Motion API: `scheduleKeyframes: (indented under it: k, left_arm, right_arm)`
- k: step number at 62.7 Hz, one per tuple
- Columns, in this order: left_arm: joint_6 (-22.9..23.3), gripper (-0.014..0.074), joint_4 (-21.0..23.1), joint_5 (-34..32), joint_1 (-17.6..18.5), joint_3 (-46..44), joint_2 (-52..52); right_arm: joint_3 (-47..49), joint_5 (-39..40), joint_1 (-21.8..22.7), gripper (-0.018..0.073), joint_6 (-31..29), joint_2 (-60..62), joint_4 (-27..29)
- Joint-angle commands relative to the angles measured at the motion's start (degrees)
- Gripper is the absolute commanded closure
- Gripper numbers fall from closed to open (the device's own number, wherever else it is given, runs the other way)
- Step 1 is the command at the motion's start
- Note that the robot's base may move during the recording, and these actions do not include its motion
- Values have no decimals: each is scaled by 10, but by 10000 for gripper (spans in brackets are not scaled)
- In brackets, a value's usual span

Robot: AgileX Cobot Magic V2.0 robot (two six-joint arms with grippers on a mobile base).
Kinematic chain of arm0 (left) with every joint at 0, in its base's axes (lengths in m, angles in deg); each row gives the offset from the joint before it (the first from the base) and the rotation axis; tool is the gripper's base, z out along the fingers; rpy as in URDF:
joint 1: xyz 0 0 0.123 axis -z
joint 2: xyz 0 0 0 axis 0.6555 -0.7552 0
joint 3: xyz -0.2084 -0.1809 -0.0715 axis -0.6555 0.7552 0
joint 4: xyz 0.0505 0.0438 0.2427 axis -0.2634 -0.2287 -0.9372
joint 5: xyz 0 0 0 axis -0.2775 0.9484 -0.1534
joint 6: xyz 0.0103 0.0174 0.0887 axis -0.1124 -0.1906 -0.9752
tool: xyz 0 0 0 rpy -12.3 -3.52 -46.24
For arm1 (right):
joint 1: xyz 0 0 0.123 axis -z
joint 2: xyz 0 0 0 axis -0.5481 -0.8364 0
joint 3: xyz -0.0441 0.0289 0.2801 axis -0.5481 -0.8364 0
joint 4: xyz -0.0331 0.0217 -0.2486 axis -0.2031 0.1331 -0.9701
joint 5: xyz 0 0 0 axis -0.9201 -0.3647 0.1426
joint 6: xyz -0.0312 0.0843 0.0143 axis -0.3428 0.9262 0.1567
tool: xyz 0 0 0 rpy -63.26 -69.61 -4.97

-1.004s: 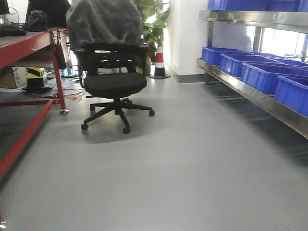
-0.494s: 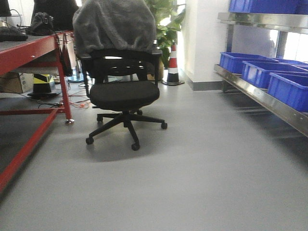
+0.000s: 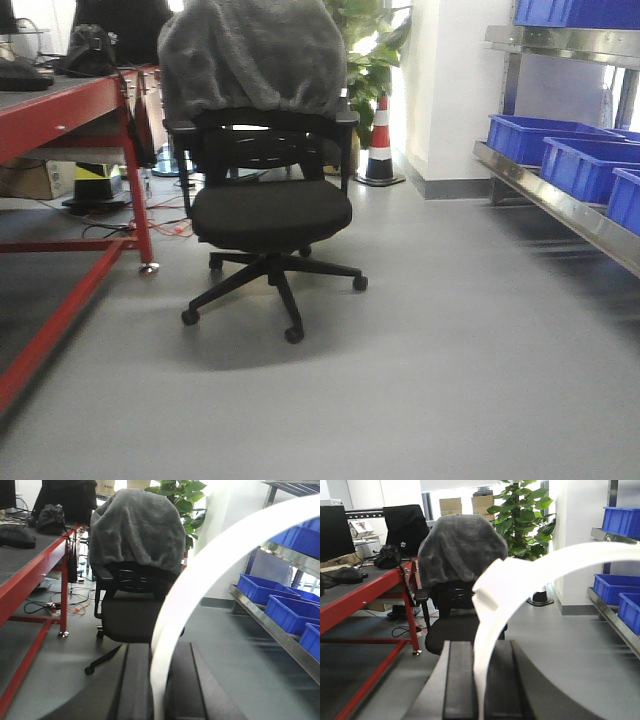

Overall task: Grab PVC pipe and place in blue bin
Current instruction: 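Drive the base away from the bench to the shelf of blue bins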

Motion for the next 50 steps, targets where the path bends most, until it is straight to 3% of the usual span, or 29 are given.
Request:
scheduleKeyframes:
  k: [1,50]
  left_arm:
    - [4,707,4,-19,-2,1,2]
    - [4,707,4,-19,-2,1,2]
  right_arm:
    - [0,15,0,728,-3,4,-2]
    - [0,15,0,728,-3,4,-2]
